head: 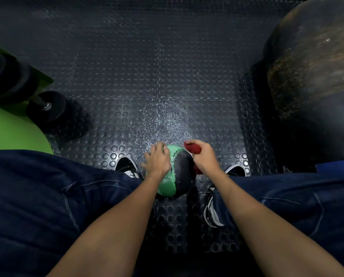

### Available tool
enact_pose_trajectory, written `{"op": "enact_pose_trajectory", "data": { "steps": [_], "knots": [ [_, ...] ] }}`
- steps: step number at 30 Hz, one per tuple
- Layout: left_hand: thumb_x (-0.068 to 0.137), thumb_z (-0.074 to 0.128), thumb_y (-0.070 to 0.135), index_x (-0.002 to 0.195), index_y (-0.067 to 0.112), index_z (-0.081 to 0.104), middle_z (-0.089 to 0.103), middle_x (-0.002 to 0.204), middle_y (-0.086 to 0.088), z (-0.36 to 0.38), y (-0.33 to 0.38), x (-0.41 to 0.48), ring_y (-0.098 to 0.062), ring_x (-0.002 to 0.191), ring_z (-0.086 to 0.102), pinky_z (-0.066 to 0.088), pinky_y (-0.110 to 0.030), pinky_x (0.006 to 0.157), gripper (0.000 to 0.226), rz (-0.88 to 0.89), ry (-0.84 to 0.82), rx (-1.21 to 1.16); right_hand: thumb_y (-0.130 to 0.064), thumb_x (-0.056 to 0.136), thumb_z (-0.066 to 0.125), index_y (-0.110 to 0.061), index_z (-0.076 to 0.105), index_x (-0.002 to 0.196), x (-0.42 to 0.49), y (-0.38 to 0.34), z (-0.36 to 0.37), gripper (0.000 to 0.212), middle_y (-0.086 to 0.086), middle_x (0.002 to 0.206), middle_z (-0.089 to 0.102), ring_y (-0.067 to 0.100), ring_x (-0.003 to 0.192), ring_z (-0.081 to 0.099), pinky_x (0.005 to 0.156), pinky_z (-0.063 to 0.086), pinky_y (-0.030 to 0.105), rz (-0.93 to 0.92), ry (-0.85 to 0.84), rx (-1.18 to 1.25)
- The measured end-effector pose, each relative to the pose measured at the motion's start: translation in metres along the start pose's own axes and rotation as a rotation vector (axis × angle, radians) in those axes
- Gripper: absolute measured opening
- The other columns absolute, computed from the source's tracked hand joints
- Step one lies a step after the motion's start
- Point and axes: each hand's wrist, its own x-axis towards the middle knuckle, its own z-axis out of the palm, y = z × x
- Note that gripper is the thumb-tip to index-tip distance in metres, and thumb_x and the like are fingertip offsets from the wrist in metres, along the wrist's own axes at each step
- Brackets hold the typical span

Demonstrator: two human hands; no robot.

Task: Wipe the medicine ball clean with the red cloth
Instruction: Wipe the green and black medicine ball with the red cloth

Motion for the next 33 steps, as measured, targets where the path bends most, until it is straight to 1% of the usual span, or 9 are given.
{"op": "enact_pose_trajectory", "data": {
  "steps": [4, 8, 13, 15, 18, 22, 26, 29, 33],
  "knots": [
    [0.103, 0.031, 0.053, 0.133, 0.032, 0.048, 0.044, 0.146, 0.003, 0.0, 0.014, -0.01, -0.032, 0.136, 0.038, 0.022, -0.071, 0.112, 0.04, -0.015, 0.015, 0.064, 0.013, 0.073, 0.053, -0.013, 0.067, 0.114, -0.012, 0.012, 0.02, 0.05, 0.004, 0.107, 0.064, 0.018, 0.103, 0.053, 0.09, 0.037, 0.021, -0.152, 0.034, -0.187],
    [0.102, 0.032, 0.054, 0.138, 0.034, 0.049, 0.044, 0.148, 0.002, 0.004, 0.004, -0.003, -0.03, 0.135, 0.039, 0.025, -0.067, 0.114, 0.044, 0.0, 0.028, 0.042, 0.018, 0.075, 0.048, -0.007, 0.074, 0.093, -0.014, -0.003, -0.001, 0.04, 0.001, 0.09, 0.069, 0.002, 0.078, 0.06, 0.075, 0.045, 0.012, -0.091, -0.098, 0.09],
    [0.1, 0.031, 0.058, 0.138, 0.035, 0.05, 0.046, 0.147, 0.002, 0.001, 0.003, 0.004, -0.031, 0.133, 0.044, 0.03, -0.067, 0.111, 0.048, -0.032, 0.024, 0.002, 0.014, 0.079, 0.051, -0.017, 0.065, 0.119, 0.008, 0.008, 0.002, 0.053, 0.001, 0.11, 0.065, 0.019, 0.1, 0.061, 0.094, 0.049, 0.033, 0.07, 0.014, -0.046],
    [0.101, 0.031, 0.057, 0.138, 0.035, 0.05, 0.046, 0.146, 0.002, 0.0, 0.004, 0.002, -0.03, 0.131, 0.046, 0.031, -0.066, 0.11, 0.047, -0.037, 0.026, 0.005, 0.016, 0.073, 0.05, -0.015, 0.062, 0.122, 0.004, 0.012, 0.016, 0.059, 0.0, 0.115, 0.061, 0.02, 0.108, 0.056, 0.102, 0.043, 0.036, 0.02, -0.014, -0.1],
    [0.101, 0.03, 0.054, 0.138, 0.033, 0.051, 0.05, 0.142, -0.001, -0.003, 0.001, 0.006, -0.027, 0.122, 0.053, 0.037, -0.061, 0.108, 0.047, -0.044, 0.031, -0.015, 0.021, 0.068, 0.048, -0.011, 0.072, 0.103, -0.002, 0.009, 0.019, 0.052, -0.003, 0.103, 0.064, 0.009, 0.101, 0.054, 0.1, 0.039, 0.022, -0.096, -0.017, -0.011],
    [0.105, 0.034, 0.047, 0.139, 0.027, 0.052, 0.054, 0.139, -0.003, -0.009, -0.003, 0.012, -0.025, 0.124, 0.052, 0.037, -0.057, 0.111, 0.043, -0.037, 0.018, -0.084, 0.022, 0.074, 0.048, -0.002, 0.074, 0.092, -0.001, -0.01, 0.0, 0.039, 0.003, 0.093, 0.069, 0.0, 0.085, 0.06, 0.082, 0.042, 0.006, -0.121, -0.167, 0.116],
    [0.104, 0.033, 0.049, 0.138, 0.028, 0.052, 0.051, 0.144, -0.001, -0.008, -0.003, 0.011, -0.027, 0.13, 0.048, 0.032, -0.06, 0.113, 0.044, -0.063, 0.036, -0.08, 0.016, 0.081, 0.051, -0.009, 0.069, 0.11, 0.023, -0.002, 0.006, 0.043, 0.003, 0.11, 0.065, 0.014, 0.103, 0.057, 0.09, 0.043, 0.019, 0.066, -0.014, 0.077],
    [0.102, 0.034, 0.051, 0.135, 0.033, 0.052, 0.05, 0.144, 0.0, -0.006, 0.004, 0.01, -0.033, 0.131, 0.046, 0.032, -0.065, 0.111, 0.042, -0.106, 0.038, -0.051, 0.019, 0.074, 0.05, -0.01, 0.07, 0.107, 0.021, 0.003, 0.025, 0.049, 0.003, 0.108, 0.064, 0.018, 0.107, 0.055, 0.101, 0.04, 0.028, -0.015, -0.019, -0.072],
    [0.102, 0.035, 0.049, 0.137, 0.032, 0.051, 0.048, 0.144, -0.001, -0.008, 0.005, 0.01, -0.031, 0.13, 0.046, 0.033, -0.064, 0.11, 0.041, -0.122, 0.029, -0.05, 0.02, 0.071, 0.049, -0.012, 0.075, 0.091, 0.013, -0.004, 0.016, 0.046, -0.002, 0.096, 0.068, 0.013, 0.096, 0.059, 0.092, 0.043, 0.018, -0.157, -0.161, 0.008]
  ]
}}
